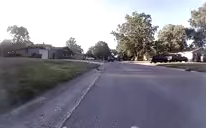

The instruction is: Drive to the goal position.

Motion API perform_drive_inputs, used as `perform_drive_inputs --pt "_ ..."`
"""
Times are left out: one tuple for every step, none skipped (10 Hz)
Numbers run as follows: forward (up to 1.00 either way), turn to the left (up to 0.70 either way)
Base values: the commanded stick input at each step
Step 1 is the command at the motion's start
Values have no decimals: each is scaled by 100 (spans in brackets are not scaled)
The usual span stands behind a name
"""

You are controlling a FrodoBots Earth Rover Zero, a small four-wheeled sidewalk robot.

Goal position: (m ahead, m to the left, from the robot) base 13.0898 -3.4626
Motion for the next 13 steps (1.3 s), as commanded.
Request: perform_drive_inputs --pt "9 0" --pt "12 0" --pt "55 0" --pt "100 0" --pt "100 0" --pt "100 0" --pt "100 0" --pt "100 0" --pt "100 0" --pt "100 0" --pt "100 0" --pt "100 0" --pt "100 0"
